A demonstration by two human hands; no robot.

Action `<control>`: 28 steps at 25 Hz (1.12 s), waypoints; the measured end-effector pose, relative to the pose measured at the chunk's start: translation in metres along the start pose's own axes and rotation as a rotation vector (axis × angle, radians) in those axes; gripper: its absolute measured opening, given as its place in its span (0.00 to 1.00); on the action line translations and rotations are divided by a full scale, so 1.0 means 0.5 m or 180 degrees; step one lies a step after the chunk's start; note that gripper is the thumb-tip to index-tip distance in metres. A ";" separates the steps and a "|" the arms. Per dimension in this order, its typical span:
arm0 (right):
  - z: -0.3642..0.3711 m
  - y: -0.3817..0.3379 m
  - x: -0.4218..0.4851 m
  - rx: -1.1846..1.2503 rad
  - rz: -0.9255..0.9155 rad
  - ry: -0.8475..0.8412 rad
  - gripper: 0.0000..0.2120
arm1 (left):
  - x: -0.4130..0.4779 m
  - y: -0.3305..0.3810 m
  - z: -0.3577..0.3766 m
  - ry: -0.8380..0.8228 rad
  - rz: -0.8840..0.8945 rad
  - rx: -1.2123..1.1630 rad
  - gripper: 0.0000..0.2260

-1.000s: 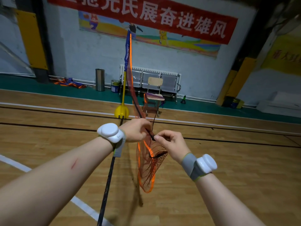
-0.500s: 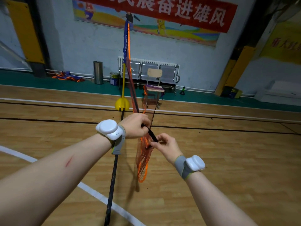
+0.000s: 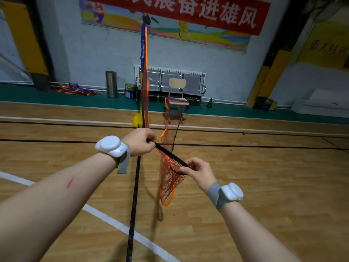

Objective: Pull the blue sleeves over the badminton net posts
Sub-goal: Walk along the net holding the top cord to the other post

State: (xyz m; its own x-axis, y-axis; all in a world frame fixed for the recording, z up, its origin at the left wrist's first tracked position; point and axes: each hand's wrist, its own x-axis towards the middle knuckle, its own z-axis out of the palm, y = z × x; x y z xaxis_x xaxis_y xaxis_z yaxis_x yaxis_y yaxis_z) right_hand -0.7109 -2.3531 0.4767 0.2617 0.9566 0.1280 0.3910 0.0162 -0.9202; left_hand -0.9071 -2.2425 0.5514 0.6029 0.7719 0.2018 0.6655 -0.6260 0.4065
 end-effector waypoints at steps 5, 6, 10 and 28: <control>-0.016 -0.048 -0.059 0.0161 0.0025 0.0004 0.03 | -0.011 0.019 0.027 -0.0281 0.0004 0.0220 0.09; -0.021 -0.056 -0.070 0.0130 -0.0009 0.0003 0.04 | -0.012 0.030 0.034 -0.0326 0.0058 0.0313 0.09; -0.040 -0.074 -0.089 0.0157 -0.0081 -0.0036 0.05 | -0.005 0.068 0.054 -0.0367 0.0174 0.0492 0.12; -0.124 0.022 -0.087 0.0138 0.0023 -0.0301 0.10 | -0.048 0.259 0.084 -0.0366 0.0392 -0.0028 0.08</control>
State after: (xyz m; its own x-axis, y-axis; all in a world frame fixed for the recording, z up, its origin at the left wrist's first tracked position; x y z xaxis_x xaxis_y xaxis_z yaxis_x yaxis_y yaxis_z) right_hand -0.6630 -2.4125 0.4838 0.1790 0.9799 0.0877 0.3505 0.0198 -0.9364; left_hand -0.8169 -2.3469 0.5619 0.7263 0.6714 0.1474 0.5800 -0.7136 0.3929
